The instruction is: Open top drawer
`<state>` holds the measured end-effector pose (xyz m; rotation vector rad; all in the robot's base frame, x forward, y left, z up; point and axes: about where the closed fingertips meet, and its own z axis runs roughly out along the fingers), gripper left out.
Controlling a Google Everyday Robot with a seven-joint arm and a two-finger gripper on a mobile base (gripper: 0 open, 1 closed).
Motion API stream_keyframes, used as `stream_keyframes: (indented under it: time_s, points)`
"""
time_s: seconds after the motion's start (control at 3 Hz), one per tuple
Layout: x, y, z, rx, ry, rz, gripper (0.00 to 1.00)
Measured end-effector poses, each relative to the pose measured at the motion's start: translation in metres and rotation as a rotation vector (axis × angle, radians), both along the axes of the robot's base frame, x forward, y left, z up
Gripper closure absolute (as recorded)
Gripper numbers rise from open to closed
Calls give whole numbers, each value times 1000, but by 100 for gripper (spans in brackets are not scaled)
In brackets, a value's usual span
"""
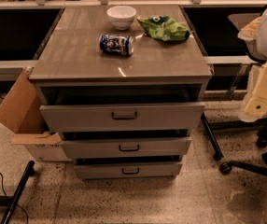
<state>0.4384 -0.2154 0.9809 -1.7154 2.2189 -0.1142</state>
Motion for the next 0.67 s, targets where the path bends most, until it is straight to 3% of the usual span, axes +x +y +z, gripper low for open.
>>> stream_keyframes:
  time_s: [0.33, 0.67]
  points:
    - [0, 0, 0, 0, 0, 0, 0]
    - [2, 27, -51, 72, 30, 43, 0]
